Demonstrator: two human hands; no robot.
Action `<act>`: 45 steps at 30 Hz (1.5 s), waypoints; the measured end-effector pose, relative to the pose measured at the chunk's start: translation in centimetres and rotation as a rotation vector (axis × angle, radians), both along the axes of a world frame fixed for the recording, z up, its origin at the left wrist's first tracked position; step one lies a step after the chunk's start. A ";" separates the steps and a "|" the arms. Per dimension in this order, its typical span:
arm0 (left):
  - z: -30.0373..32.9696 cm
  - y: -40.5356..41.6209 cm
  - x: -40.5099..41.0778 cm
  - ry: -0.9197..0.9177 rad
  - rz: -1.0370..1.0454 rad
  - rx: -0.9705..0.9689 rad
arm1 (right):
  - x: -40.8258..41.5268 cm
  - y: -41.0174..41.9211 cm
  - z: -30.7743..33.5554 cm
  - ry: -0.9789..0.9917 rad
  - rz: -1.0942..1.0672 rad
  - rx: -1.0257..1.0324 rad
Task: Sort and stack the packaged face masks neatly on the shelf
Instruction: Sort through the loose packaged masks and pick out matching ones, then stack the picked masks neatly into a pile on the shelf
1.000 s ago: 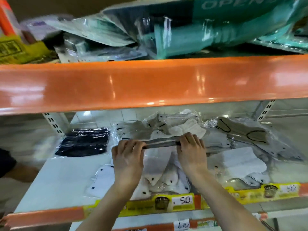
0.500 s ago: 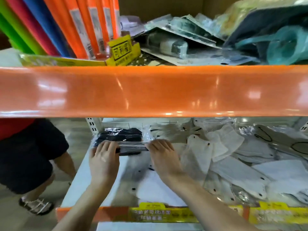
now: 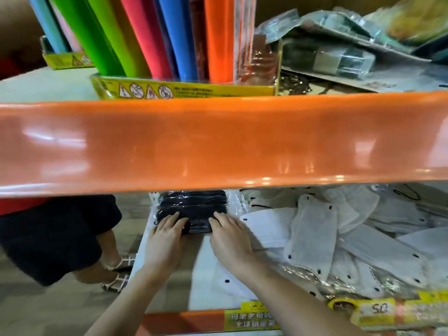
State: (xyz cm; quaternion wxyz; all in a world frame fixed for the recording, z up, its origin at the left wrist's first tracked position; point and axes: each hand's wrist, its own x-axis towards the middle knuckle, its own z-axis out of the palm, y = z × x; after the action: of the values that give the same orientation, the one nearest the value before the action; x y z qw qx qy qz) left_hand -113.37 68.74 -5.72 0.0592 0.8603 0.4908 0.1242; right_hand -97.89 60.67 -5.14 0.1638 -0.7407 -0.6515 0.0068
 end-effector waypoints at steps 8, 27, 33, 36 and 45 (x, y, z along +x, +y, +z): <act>0.2 0.5 0.5 -0.006 -0.006 0.024 | -0.1 1.1 0.0 -0.032 0.002 -0.022; 4.2 -6.0 9.9 -0.299 -0.208 0.120 | 5.7 -4.2 3.8 0.058 -0.086 0.201; 5.0 -11.1 18.2 -0.382 -0.340 0.096 | 12.7 -10.0 4.1 0.065 -0.224 0.184; 4.5 -13.7 22.3 -0.370 -0.384 0.077 | 16.4 -12.8 3.7 0.049 -0.294 0.154; 3.9 -20.6 33.0 -0.265 -0.485 -0.057 | 26.2 -20.4 3.5 0.046 -0.474 0.151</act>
State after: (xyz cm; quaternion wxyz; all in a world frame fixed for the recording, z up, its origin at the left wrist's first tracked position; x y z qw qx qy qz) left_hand -80.32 48.15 -1.86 0.1750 0.9269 0.2618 0.2042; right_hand -71.68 40.30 -1.68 0.2304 -0.8582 -0.4544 -0.0635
